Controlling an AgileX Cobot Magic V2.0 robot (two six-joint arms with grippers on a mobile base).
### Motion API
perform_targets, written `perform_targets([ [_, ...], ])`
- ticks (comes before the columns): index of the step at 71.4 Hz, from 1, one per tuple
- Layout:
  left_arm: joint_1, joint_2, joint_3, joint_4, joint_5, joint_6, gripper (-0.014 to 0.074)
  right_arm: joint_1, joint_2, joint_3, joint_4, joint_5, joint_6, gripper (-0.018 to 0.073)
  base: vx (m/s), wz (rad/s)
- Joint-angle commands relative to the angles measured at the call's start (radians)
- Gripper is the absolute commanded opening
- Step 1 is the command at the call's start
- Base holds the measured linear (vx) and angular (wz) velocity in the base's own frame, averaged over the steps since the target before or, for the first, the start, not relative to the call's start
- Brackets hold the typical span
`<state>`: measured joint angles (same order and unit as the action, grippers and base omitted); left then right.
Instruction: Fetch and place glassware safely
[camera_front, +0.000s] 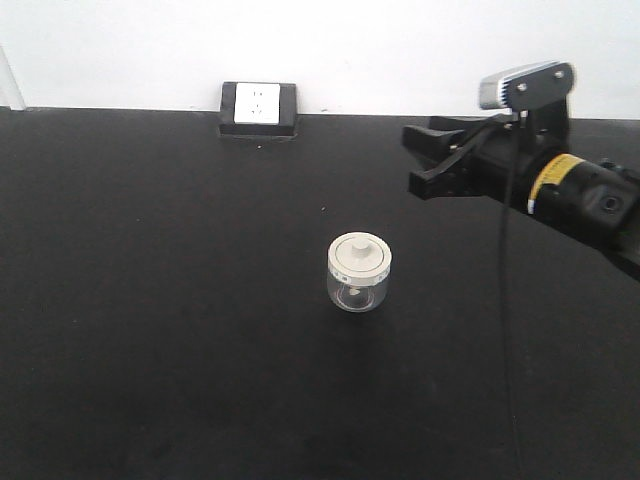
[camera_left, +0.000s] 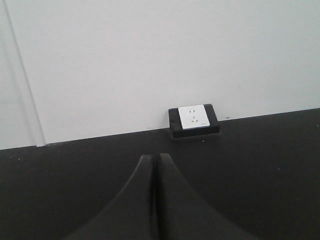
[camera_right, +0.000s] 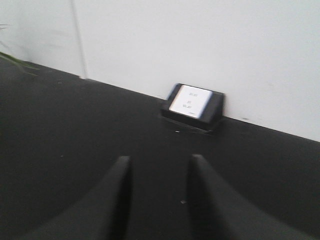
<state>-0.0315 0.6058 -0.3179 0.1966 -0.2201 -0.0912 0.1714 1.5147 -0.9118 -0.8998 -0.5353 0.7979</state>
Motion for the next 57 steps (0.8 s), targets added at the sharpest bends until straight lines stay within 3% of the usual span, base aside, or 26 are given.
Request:
perform_targets([
  [1,-0.004,0.008,-0.027,-0.008,-0.075,-0.008,-0.0007,-0.008,-0.125,0.031,0.059,0.032,0.009,0.0052,0.0,0.0],
  [4,-0.004,0.008,-0.027,-0.008,-0.075,-0.008,-0.0007,-0.008,-0.167,0.064,0.071,0.056,0.008,-0.0015,0.0,0.0],
  [21,-0.004,0.008,-0.027,-0.008,-0.075,-0.008,-0.0007,-0.008,-0.405,0.226,0.186,0.197,-0.028,-0.0007,0.0,0.0],
  [57,-0.004,0.008,-0.027,-0.008,-0.075,-0.008,-0.0007,-0.008,-0.891,0.406,0.184,0.515,-0.091,-0.0003,0.0,0.0],
])
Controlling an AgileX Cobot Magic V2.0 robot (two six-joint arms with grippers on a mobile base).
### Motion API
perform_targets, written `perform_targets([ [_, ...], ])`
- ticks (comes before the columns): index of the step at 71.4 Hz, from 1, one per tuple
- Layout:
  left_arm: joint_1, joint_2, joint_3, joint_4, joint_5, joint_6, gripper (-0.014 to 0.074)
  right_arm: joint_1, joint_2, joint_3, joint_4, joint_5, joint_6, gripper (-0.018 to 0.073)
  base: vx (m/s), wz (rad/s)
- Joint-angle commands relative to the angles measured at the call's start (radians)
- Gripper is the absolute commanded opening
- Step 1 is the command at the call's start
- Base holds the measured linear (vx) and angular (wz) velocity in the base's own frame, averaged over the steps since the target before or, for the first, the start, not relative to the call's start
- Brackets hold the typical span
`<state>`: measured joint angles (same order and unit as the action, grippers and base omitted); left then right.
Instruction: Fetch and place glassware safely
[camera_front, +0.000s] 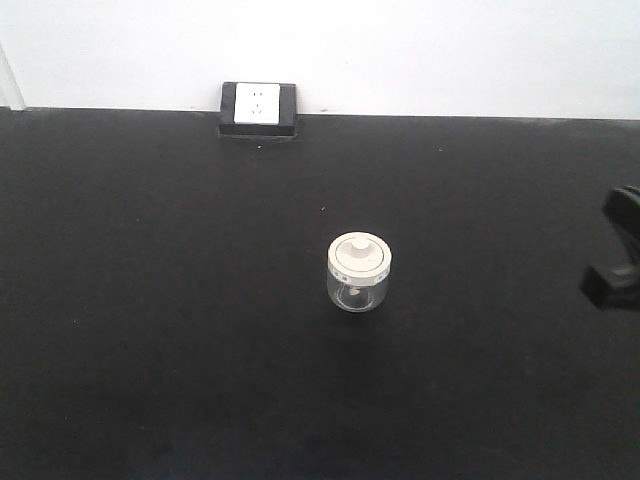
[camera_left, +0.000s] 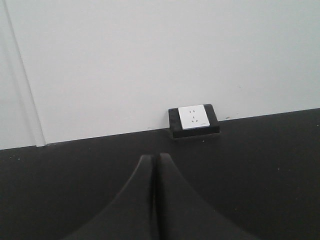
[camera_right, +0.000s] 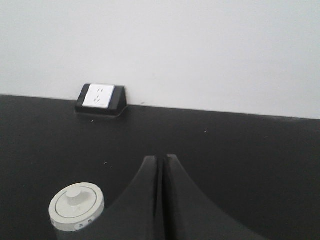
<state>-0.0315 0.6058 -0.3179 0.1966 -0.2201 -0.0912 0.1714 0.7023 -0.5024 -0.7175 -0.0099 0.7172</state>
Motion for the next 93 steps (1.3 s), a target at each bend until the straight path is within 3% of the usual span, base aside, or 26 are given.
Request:
perform_targets([
  [1,-0.004,0.008,-0.027,-0.008,-0.075,-0.008,-0.0007,-0.008,-0.093,0.002,0.002,-0.005,-0.01,-0.0003,0.0,0.0],
  [34,-0.004,0.008,-0.027,-0.008,-0.075,-0.008,-0.0007,-0.008,-0.427,0.122,0.003,0.088,-0.009,-0.0003,0.0,0.0],
  [93,-0.004,0.008,-0.027,-0.008,-0.075,-0.008,-0.0007,-0.008,-0.446,0.131,0.002,0.102,-0.009,-0.0003,0.0,0.0],
])
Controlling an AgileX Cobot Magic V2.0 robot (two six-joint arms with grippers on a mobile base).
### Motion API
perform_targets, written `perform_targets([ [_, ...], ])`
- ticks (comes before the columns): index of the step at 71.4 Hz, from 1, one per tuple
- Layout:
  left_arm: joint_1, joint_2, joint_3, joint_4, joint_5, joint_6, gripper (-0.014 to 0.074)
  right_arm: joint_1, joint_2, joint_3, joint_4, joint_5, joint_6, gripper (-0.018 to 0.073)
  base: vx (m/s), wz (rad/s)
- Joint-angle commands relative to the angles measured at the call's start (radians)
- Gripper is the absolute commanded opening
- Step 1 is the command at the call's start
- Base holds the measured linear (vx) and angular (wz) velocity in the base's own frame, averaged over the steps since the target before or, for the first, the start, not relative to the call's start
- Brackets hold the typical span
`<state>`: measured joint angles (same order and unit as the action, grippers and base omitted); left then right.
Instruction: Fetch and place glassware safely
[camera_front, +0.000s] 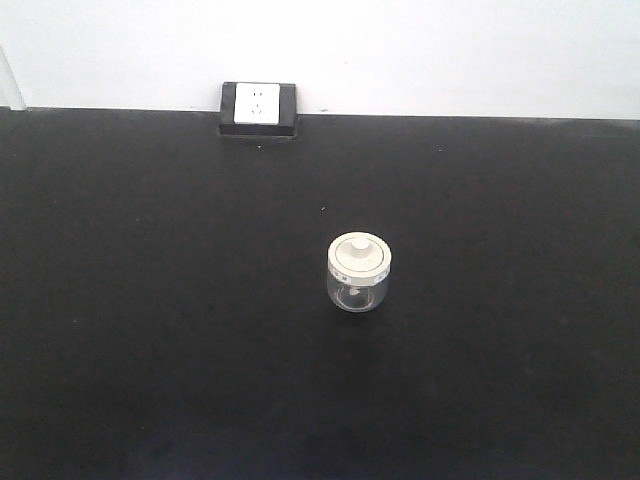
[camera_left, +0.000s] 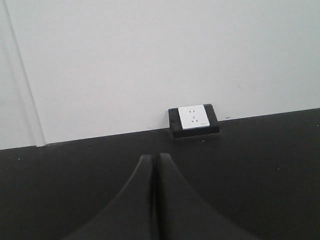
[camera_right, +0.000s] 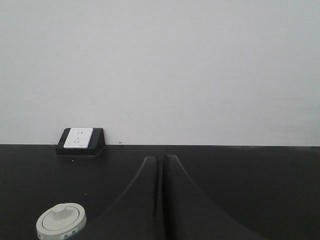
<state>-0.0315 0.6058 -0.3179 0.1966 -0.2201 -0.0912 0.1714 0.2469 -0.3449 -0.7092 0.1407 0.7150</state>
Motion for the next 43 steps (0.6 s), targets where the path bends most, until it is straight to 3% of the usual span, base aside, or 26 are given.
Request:
perform_targets([
  [1,-0.004,0.008,-0.027,-0.008,-0.075,-0.008,-0.0007,-0.008,0.009,-0.026,-0.007,-0.049,-0.007,-0.0003,0.0,0.0],
  [43,-0.004,-0.032,-0.002,-0.022,-0.065,-0.008,-0.0007,-0.008,0.009,-0.026,-0.007,-0.049,-0.007,-0.0003,0.0,0.0],
])
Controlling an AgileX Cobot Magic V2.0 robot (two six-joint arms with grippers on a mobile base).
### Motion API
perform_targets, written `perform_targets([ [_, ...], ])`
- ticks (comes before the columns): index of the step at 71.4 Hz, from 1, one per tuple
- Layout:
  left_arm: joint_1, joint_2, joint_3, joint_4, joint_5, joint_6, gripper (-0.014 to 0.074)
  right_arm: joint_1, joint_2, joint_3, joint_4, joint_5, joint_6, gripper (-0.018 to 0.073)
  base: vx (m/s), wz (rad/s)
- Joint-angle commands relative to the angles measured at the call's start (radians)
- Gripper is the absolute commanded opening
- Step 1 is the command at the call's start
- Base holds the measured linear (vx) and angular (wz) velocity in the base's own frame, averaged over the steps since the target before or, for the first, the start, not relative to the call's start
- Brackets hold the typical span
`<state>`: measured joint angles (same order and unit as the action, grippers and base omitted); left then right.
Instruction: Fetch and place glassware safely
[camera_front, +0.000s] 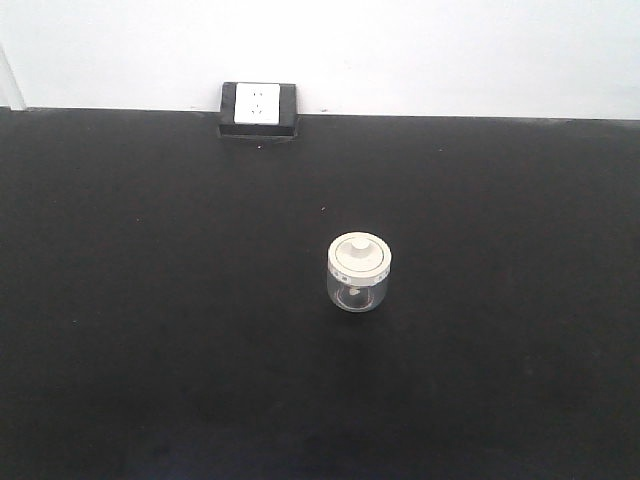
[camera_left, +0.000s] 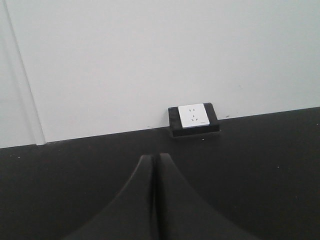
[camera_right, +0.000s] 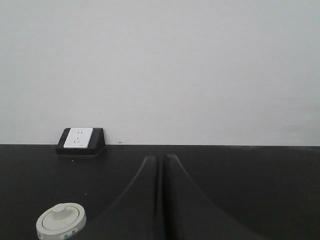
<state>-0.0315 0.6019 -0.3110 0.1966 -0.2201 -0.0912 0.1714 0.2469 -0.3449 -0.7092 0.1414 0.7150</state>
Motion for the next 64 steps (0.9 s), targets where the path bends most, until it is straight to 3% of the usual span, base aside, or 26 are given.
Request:
perform_targets([
  [1,-0.004,-0.039,-0.003,-0.027,-0.062,-0.008,-0.0007,-0.008,0.009,-0.026,-0.007,-0.05,-0.007,-0.0003,0.0,0.0],
  [11,-0.004,-0.152,0.061,-0.09,-0.019,-0.005,-0.0007,-0.008,0.009,-0.026,-0.007,-0.05,-0.007,-0.0003,0.0,0.0],
  [32,-0.004,-0.431,0.222,-0.14,0.139,-0.005,-0.0007,-0.008,0.009,-0.026,-0.007,-0.05,-0.007,-0.0003,0.0,0.0],
  [49,-0.004,-0.603,0.373,-0.147,0.165,-0.006,-0.0007,-0.008,0.009,-0.026,-0.007,-0.05,-0.007,-0.0003,0.0,0.0],
  [52,-0.005,-0.632,0.368,-0.147,0.244,-0.006,-0.0007,-0.008,0.009,-0.026,-0.007,-0.05,-0.007,-0.0003,0.0,0.0],
  [64,-0.007,-0.627,0.368,-0.147,0.305,-0.006,-0.0007,-0.008,0.009,-0.026,-0.007,-0.05,-0.007,-0.0003,0.0,0.0],
])
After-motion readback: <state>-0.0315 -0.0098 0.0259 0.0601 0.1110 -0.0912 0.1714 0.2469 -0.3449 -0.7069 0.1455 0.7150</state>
